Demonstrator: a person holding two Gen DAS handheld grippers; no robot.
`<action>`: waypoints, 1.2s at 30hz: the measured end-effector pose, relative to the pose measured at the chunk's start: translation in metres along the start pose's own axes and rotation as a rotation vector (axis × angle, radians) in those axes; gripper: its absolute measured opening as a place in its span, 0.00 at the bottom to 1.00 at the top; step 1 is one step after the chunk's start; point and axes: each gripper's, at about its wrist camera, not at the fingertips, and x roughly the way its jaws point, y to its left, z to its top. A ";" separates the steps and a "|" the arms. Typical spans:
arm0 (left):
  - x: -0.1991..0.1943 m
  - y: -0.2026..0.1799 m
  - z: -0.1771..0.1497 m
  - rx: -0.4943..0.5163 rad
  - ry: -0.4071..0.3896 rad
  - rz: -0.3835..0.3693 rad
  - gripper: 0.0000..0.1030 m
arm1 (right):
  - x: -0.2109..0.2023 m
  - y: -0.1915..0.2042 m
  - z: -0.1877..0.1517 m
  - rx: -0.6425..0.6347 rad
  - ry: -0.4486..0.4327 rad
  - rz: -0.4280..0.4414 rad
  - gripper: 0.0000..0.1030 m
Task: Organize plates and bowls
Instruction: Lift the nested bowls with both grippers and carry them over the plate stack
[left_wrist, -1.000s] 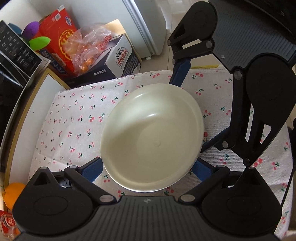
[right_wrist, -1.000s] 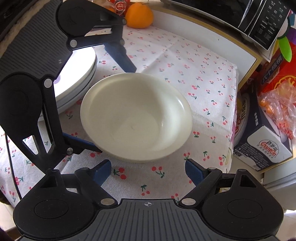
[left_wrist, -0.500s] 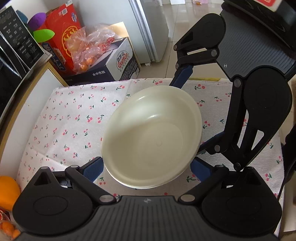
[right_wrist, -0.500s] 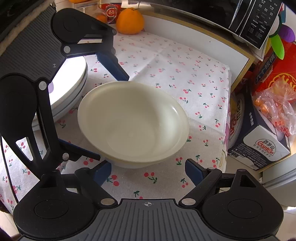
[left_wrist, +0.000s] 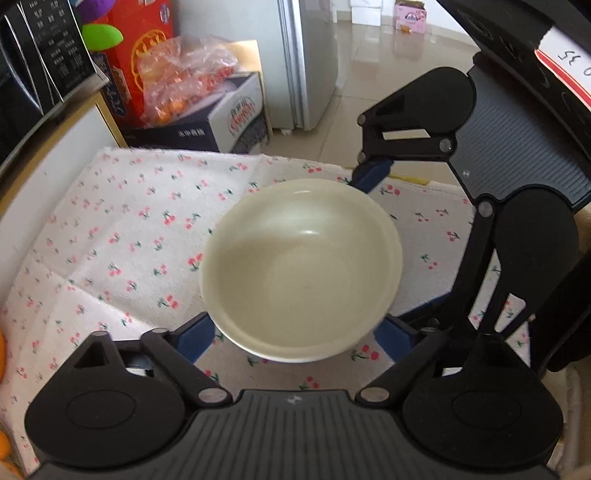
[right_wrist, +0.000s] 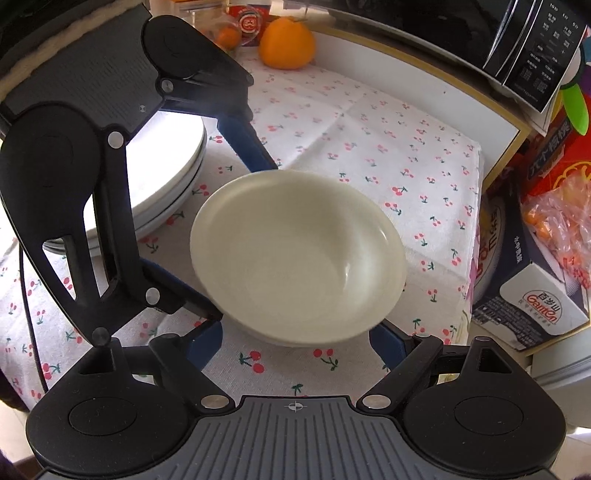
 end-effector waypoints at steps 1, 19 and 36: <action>0.000 0.000 0.000 -0.001 0.002 -0.005 0.86 | 0.000 0.000 0.000 -0.002 0.000 0.000 0.86; 0.001 0.001 -0.002 -0.023 -0.012 -0.009 0.85 | -0.002 0.006 -0.001 -0.075 -0.004 -0.059 0.75; -0.031 -0.006 -0.004 -0.033 -0.058 0.058 0.85 | -0.028 0.017 0.012 -0.131 -0.067 -0.099 0.75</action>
